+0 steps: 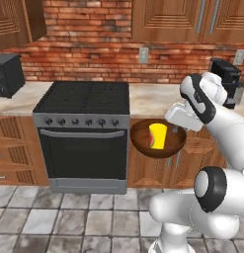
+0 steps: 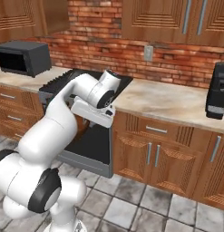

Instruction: Place the cup inside the bowl on the dining table and move the bowl to any counter.

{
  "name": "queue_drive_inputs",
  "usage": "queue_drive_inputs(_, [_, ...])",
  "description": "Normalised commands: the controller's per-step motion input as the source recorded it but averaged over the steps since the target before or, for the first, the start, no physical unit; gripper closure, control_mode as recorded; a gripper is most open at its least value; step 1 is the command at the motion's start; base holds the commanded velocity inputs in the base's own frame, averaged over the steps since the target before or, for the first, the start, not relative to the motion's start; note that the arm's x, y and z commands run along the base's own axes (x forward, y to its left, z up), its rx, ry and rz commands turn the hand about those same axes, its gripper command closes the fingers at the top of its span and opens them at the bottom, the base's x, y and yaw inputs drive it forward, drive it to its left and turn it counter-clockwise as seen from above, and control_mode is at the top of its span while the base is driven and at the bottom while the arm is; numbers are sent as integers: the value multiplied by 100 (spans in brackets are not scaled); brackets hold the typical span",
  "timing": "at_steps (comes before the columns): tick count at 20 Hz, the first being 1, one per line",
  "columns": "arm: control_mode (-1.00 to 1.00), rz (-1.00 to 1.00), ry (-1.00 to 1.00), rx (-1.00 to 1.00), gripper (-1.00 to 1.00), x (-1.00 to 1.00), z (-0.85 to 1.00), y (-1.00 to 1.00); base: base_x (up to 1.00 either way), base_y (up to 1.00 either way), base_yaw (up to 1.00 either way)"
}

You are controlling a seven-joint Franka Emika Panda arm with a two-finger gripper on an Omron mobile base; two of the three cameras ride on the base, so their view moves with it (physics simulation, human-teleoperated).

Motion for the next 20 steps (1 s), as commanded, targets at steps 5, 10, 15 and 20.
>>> queue_drive_inputs(5, [100, 0, 0, 0, 100, 0, 0, 0, 33, -21, -16])
queue_drive_inputs(10, [100, 0, 0, 0, 100, 0, 0, 0, 25, 0, -24])
queue_drive_inputs(15, [100, 0, 0, 0, 100, 0, 0, 0, 23, -3, -25])
queue_drive_inputs(20, [100, 0, 0, 0, 100, 0, 0, 0, 37, -4, -17])
